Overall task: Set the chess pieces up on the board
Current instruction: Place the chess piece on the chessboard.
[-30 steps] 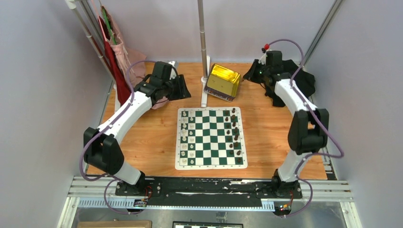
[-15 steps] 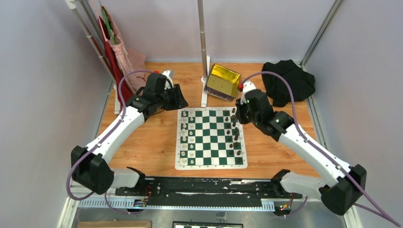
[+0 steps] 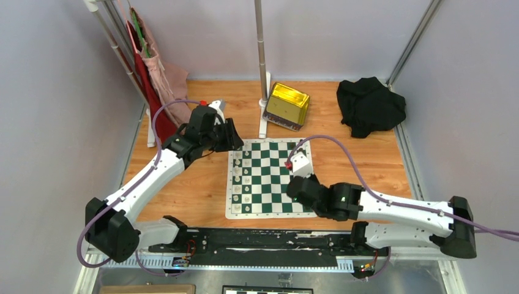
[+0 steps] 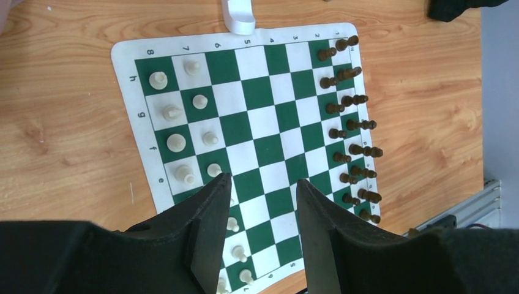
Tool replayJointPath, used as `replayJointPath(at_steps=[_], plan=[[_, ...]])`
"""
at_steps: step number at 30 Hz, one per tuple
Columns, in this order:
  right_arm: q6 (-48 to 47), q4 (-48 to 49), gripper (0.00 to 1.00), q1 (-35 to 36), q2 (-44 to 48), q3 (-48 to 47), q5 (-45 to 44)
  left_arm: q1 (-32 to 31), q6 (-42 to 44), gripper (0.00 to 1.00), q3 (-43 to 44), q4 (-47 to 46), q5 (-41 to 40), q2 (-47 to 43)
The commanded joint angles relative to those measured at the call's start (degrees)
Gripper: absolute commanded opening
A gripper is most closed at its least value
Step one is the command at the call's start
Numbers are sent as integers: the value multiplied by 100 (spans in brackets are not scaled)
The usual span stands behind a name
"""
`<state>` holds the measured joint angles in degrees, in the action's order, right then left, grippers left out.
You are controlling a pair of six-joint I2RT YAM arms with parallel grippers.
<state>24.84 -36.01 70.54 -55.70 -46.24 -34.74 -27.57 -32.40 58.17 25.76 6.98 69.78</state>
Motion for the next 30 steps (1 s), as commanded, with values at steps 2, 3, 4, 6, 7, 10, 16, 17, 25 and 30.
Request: replayJointPath(at_steps=[2, 3, 4, 6, 7, 10, 16, 17, 25, 30], plan=[[989, 93, 0, 813, -470, 432, -1243, -119, -59, 49, -168, -229, -247, -251], [1057, 195, 0, 926, -575, 509, -1373, -137, -50, 49, -192, -237, -269, -264], [1118, 295, 0, 1005, -668, 575, -1493, -154, -43, 49, -215, -244, -290, -275], [1248, 427, 0, 1125, -851, 695, -1655, -173, -37, 49, -250, -260, -301, -288], [1317, 467, 0, 1173, -931, 743, -1735, -184, -37, 49, -272, -276, -302, -292], [1426, 674, 0, 1263, -1085, 896, -1770, -211, -15, 49, -333, -313, -320, -317], [1622, 1003, 0, 1394, -1323, 1175, -1718, -218, -15, 49, -542, -473, -338, -386], [1652, 1054, 0, 1419, -1373, 1209, -1712, -222, -23, 49, -582, -501, -338, -390], [1819, 1377, 0, 1554, -1791, 1384, -1729, -239, -47, 49, -796, -640, -387, -498], [1818, 1502, 0, 1559, -1909, 1463, -1717, -270, -64, 49, -847, -671, -414, -517]])
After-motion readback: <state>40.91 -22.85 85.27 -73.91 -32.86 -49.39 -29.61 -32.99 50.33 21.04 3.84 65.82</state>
